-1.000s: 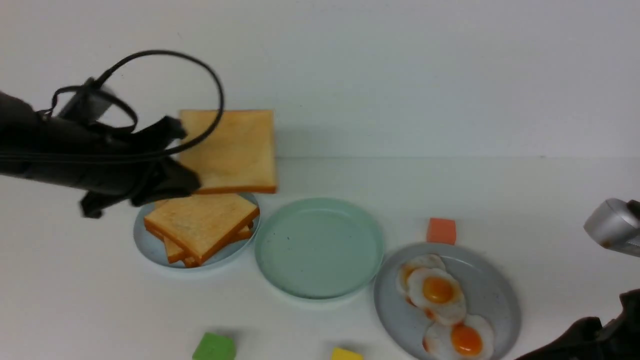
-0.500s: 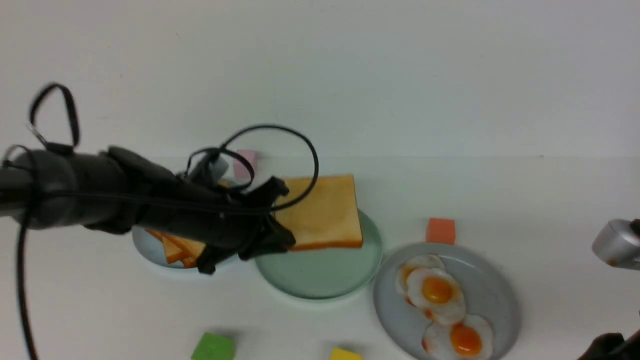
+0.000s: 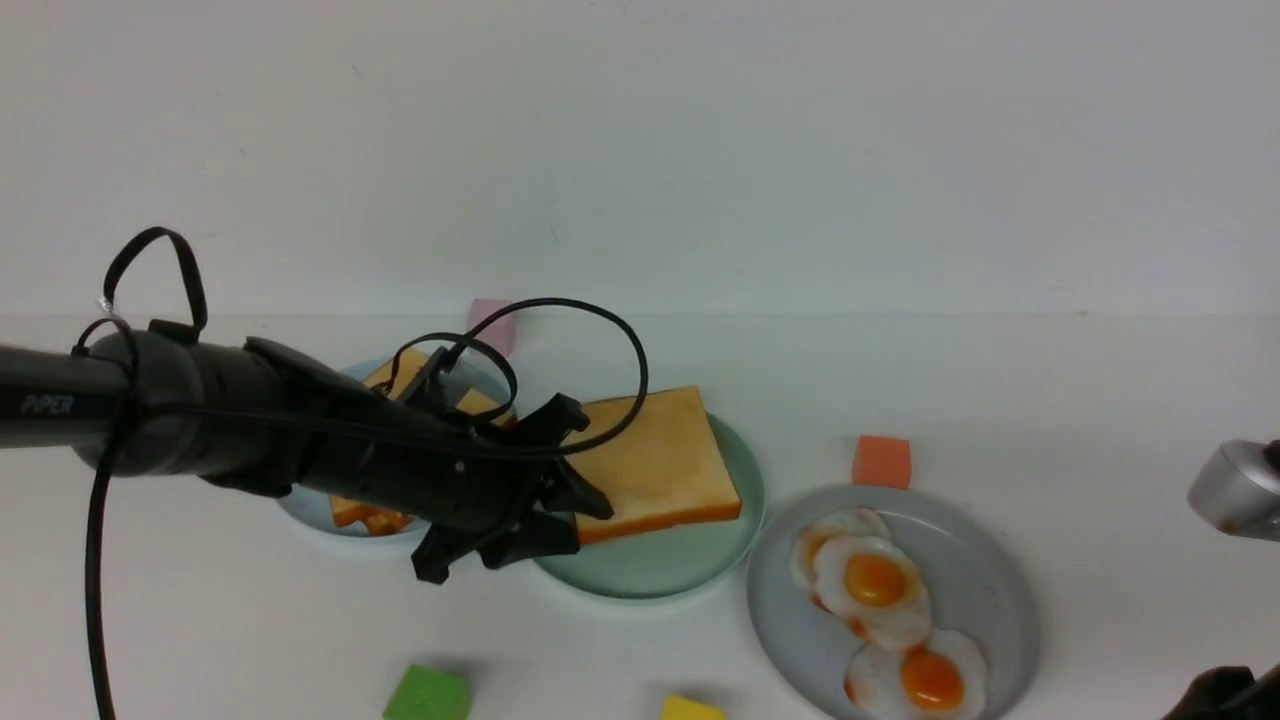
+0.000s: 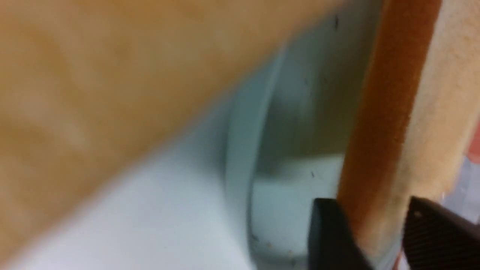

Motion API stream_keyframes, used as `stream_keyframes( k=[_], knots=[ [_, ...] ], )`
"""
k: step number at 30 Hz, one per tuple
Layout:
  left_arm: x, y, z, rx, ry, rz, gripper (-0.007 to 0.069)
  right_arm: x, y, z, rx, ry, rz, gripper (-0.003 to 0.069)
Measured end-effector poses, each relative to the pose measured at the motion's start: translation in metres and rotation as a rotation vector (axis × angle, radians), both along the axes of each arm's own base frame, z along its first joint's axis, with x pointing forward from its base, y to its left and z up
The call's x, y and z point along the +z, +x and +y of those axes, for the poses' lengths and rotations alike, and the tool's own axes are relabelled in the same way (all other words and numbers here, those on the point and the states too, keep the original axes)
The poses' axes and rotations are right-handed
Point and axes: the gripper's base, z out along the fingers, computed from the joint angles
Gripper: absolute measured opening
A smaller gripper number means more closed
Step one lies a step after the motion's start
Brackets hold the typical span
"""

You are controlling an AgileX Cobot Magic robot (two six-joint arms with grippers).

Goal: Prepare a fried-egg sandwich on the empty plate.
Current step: Use the left arm to put a slice of bread into the empty plate in the middle, then use the right arm to grab a fried egg

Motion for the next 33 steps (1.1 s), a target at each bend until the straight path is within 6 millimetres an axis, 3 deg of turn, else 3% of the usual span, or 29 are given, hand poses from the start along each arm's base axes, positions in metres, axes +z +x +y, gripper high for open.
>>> stream_keyframes(
  k=[4, 7, 13, 19, 23, 27, 28, 29, 30, 33],
  knots=[
    [0.015, -0.003, 0.000, -0.010, -0.008, -0.025, 0.0443, 0.004, 0.001, 0.000, 0.000, -0.004, -0.013, 0.0242],
    [0.039, -0.009, 0.004, -0.041, 0.029, -0.082, 0.0502, 0.020, 0.005, 0.000, -0.002, -0.001, -0.071, 0.0256],
    [0.079, -0.028, 0.013, -0.156, 0.156, -0.183, 0.0514, 0.041, 0.018, -0.002, -0.047, -0.012, -0.183, 0.0308],
    [0.131, -0.058, 0.032, -0.227, 0.332, -0.322, 0.0494, 0.026, 0.046, 0.005, -0.072, -0.047, -0.140, 0.0382],
    [0.164, -0.083, 0.041, -0.258, 0.386, -0.406, 0.0382, 0.012, 0.076, 0.010, -0.079, -0.088, -0.076, 0.0408],
    [0.186, -0.113, 0.044, -0.371, 0.376, -0.437, 0.0127, -0.009, 0.120, 0.000, -0.119, -0.113, 0.002, 0.0417],
    [0.186, -0.114, 0.044, -0.379, 0.377, -0.440, 0.0113, -0.010, 0.123, 0.000, -0.122, -0.106, 0.001, 0.0417],
    [0.190, -0.123, 0.044, -0.407, 0.368, -0.446, 0.0029, -0.019, 0.136, -0.007, -0.132, -0.089, 0.017, 0.0418],
    [0.192, -0.129, 0.045, -0.426, 0.362, -0.452, -0.0008, -0.028, 0.145, -0.011, -0.132, -0.067, 0.030, 0.0418],
    [0.196, -0.150, 0.048, -0.495, 0.371, -0.499, -0.0013, -0.061, 0.169, -0.022, -0.108, 0.035, 0.080, 0.0418]
  ],
)
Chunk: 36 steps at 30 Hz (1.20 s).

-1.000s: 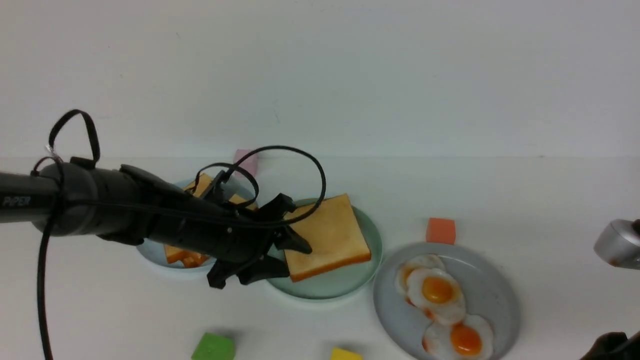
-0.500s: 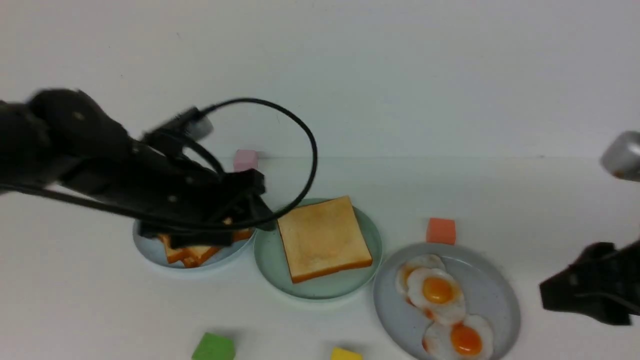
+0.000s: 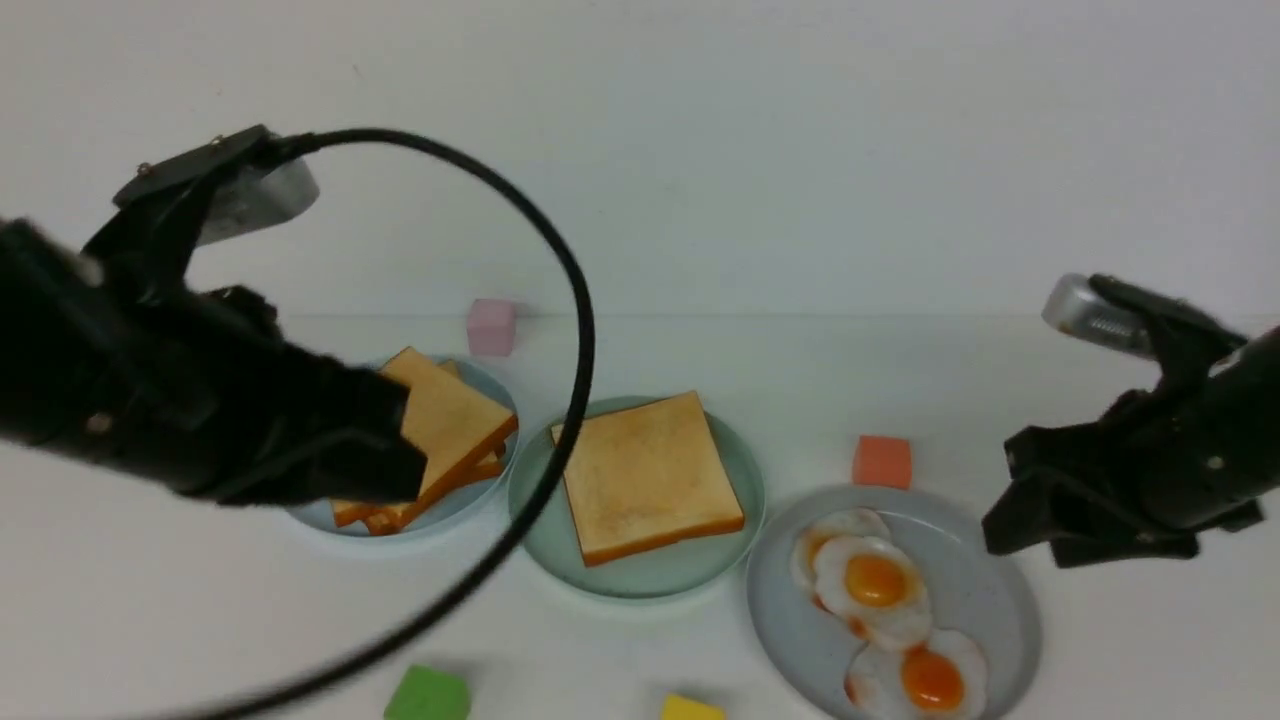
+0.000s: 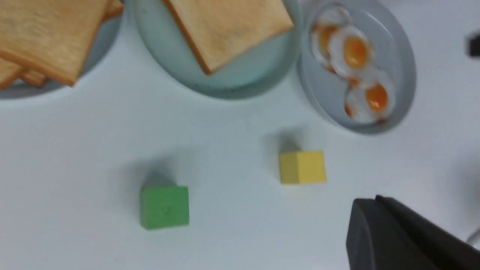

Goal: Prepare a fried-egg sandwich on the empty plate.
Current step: Use the right arm to grab a fried egg

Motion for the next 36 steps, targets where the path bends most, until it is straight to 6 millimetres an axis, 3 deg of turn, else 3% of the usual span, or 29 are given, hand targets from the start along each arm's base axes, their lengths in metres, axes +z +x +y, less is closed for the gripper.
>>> stream_keyframes(
  k=[5, 10, 17, 28, 36],
  knots=[
    [0.008, -0.035, 0.006, -0.139, 0.028, -0.120, -0.0013, -0.035, 0.023, -0.011, 0.025, 0.175, 0.009, 0.0418],
    [0.016, -0.051, 0.004, -0.188, -0.035, -0.185, -0.0013, -0.050, 0.032, -0.011, 0.031, 0.223, -0.003, 0.0418],
    [0.018, -0.052, 0.001, -0.224, -0.072, -0.209, -0.0013, -0.065, 0.038, -0.012, 0.013, 0.211, 0.002, 0.0418],
    [0.013, -0.046, -0.001, -0.227, -0.072, -0.184, -0.0013, -0.072, 0.049, -0.013, 0.019, 0.209, -0.003, 0.0418],
    [0.012, -0.044, -0.002, -0.227, -0.069, -0.177, -0.0013, -0.095, 0.050, -0.001, 0.052, 0.222, 0.061, 0.0395]
  ],
)
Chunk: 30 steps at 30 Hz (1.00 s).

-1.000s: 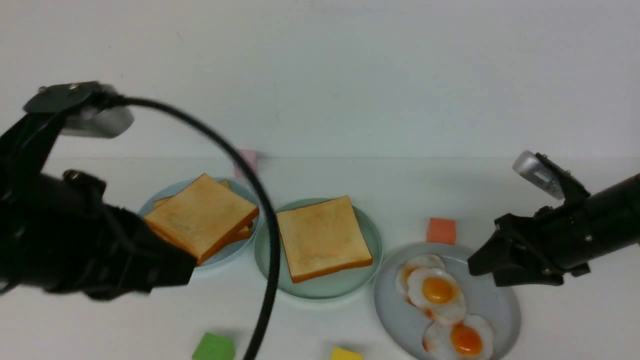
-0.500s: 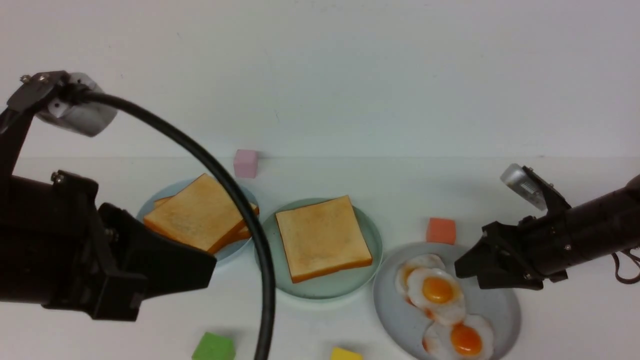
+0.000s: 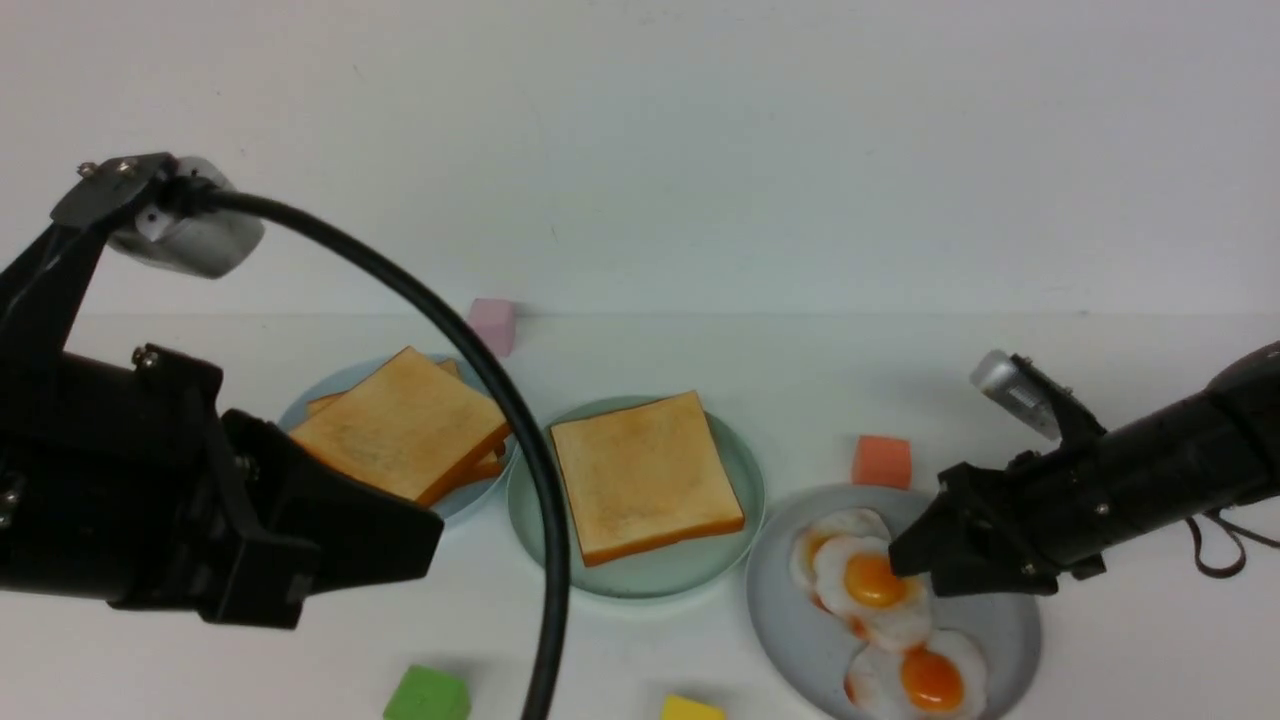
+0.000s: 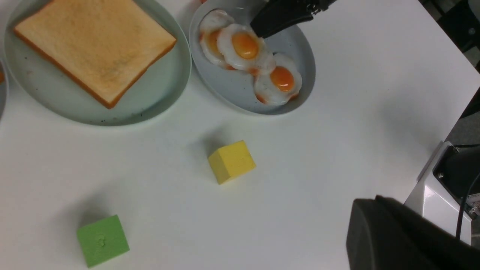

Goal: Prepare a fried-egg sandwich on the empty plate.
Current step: Use the right arm to grab a fried egg, then use the right arm to place the fried egg on the slice of bread in the middle

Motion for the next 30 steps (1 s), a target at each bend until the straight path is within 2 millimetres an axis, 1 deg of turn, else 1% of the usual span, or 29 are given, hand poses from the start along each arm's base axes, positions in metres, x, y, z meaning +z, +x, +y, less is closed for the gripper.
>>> stream_keyframes(
  k=[1, 4, 7, 9, 11, 14, 17, 20, 22, 23, 24, 25, 26, 27, 29, 30],
  knots=[
    [0.000, 0.000, 0.000, 0.000, 0.001, 0.000, -0.0013, -0.001, 0.000, 0.001, 0.001, 0.003, 0.002, 0.0391],
    [0.000, 0.000, 0.000, 0.000, 0.002, -0.001, -0.0013, -0.004, 0.001, 0.003, 0.000, 0.012, 0.011, 0.0344],
    [0.000, 0.000, 0.000, 0.000, 0.002, -0.001, -0.0013, -0.005, 0.001, 0.003, -0.001, 0.013, 0.017, 0.0220],
    [0.000, 0.000, 0.000, 0.000, 0.002, -0.001, -0.0013, -0.006, 0.001, 0.001, -0.004, 0.010, 0.021, 0.0119],
    [0.000, 0.000, 0.000, 0.000, 0.002, -0.001, -0.0013, -0.006, 0.001, 0.000, -0.008, 0.012, 0.028, 0.0062],
    [0.000, 0.000, 0.000, 0.000, 0.002, -0.001, -0.0013, -0.005, 0.000, -0.002, -0.007, 0.006, 0.029, 0.0065],
    [0.000, 0.000, 0.000, 0.000, 0.003, -0.001, -0.0013, 0.002, -0.001, -0.004, 0.002, -0.010, 0.012, 0.0065],
    [-0.001, 0.000, 0.001, 0.008, 0.013, 0.004, -0.0013, 0.021, 0.000, -0.004, 0.003, -0.017, -0.025, 0.0065],
    [-0.003, 0.001, 0.004, 0.024, 0.047, 0.010, -0.0013, 0.047, 0.003, 0.001, 0.011, -0.023, -0.071, 0.0065],
    [-0.003, 0.001, 0.004, 0.024, 0.047, 0.010, -0.0013, 0.050, 0.004, 0.002, 0.008, -0.022, -0.076, 0.0065],
    [-0.006, 0.002, 0.006, 0.042, 0.077, 0.015, -0.0013, 0.067, 0.008, 0.008, 0.022, -0.033, -0.107, 0.0065],
    [-0.007, 0.002, 0.007, 0.051, 0.087, 0.018, -0.0013, 0.072, 0.008, 0.012, 0.028, -0.039, -0.113, 0.0065],
    [-0.009, 0.003, 0.008, 0.067, 0.102, 0.024, -0.0013, 0.084, 0.011, 0.020, 0.041, -0.050, -0.134, 0.0065],
    [-0.013, 0.004, 0.010, 0.088, 0.118, 0.034, -0.0013, 0.103, 0.018, 0.040, 0.071, -0.058, -0.171, 0.0065],
    [-0.015, 0.004, 0.011, 0.101, 0.123, 0.044, -0.0013, 0.115, 0.024, 0.060, 0.095, -0.059, -0.196, 0.0065],
    [-0.017, 0.004, 0.011, 0.105, 0.123, 0.049, -0.0013, 0.120, 0.030, 0.075, 0.112, -0.053, -0.207, 0.0065]
  ],
)
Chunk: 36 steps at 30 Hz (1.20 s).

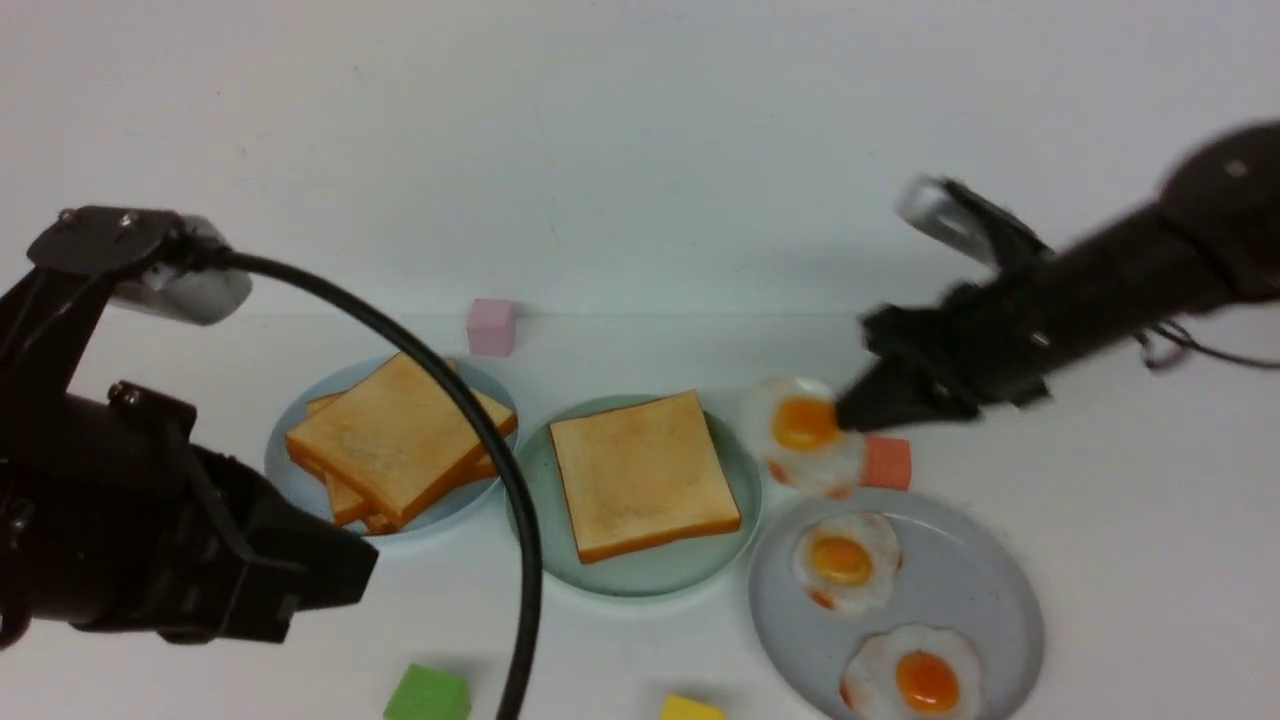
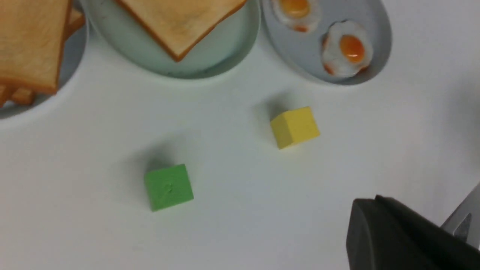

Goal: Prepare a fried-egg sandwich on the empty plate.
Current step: Use the right arm to place the fried egg on the slice of bread in the middle, then use the left arm to grab a slice of bread

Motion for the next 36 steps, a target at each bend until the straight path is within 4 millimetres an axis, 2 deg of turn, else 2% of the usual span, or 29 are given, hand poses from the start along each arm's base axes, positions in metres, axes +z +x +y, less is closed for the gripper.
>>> stream_keyframes(
  k=[2, 4, 8, 11, 15, 17, 20, 23, 24, 25, 26, 27, 30, 31, 34, 36],
  knots=[
    [-0.002, 0.000, 0.000, 0.004, -0.006, 0.007, -0.0011, 0.004, 0.009, 0.021, 0.012, 0.016, -0.015, 0.0065],
    [-0.002, 0.000, 0.000, 0.008, -0.011, 0.009, -0.0010, -0.003, 0.021, 0.041, 0.027, 0.027, -0.006, 0.0065],
    [-0.001, 0.002, 0.000, 0.025, -0.021, -0.004, -0.0006, -0.036, 0.042, 0.064, 0.046, 0.017, 0.039, 0.0065],
    [0.000, 0.003, 0.000, 0.057, -0.041, -0.004, -0.0002, -0.060, 0.053, 0.070, 0.025, 0.009, 0.056, 0.0067],
    [0.001, 0.005, 0.000, 0.082, -0.057, -0.003, 0.0002, -0.078, 0.059, 0.072, -0.001, 0.008, 0.072, 0.0087],
    [0.001, 0.005, 0.000, 0.104, -0.072, 0.012, 0.0011, -0.084, 0.060, 0.072, -0.007, 0.010, 0.084, 0.0136],
    [0.001, 0.005, 0.000, 0.136, -0.090, 0.040, 0.0027, -0.080, 0.059, 0.072, 0.003, 0.009, 0.065, 0.0225],
    [-0.003, 0.009, 0.000, 0.166, -0.094, 0.076, 0.0046, -0.065, 0.057, 0.070, 0.032, -0.021, 0.009, 0.0344],
    [-0.005, 0.012, 0.000, 0.181, -0.095, 0.087, 0.0049, -0.054, 0.055, 0.067, 0.045, -0.041, -0.025, 0.0390],
    [-0.006, 0.014, 0.000, 0.197, -0.098, 0.098, 0.0051, -0.047, 0.054, 0.066, 0.053, -0.050, -0.043, 0.0404],
    [-0.008, 0.018, 0.000, 0.237, -0.110, 0.113, 0.0057, -0.025, 0.049, 0.061, 0.076, -0.082, -0.097, 0.0449],
    [-0.009, 0.019, 0.000, 0.251, -0.113, 0.122, 0.0057, -0.025, 0.048, 0.061, 0.078, -0.083, -0.094, 0.0449],
    [-0.020, 0.038, 0.001, 0.401, -0.143, 0.181, 0.0087, 0.034, 0.025, 0.051, 0.137, -0.140, -0.202, 0.0484],
    [-0.027, 0.046, 0.001, 0.472, -0.153, 0.220, 0.0109, 0.062, 0.009, 0.048, 0.170, -0.170, -0.251, 0.0479],
    [-0.047, 0.066, 0.000, 0.590, -0.147, 0.296, 0.0181, 0.108, -0.029, 0.049, 0.216, -0.239, -0.330, 0.0451],
    [-0.059, 0.079, -0.001, 0.642, -0.135, 0.336, 0.0247, 0.132, -0.054, 0.049, 0.217, -0.288, -0.370, 0.0428]
  ],
)
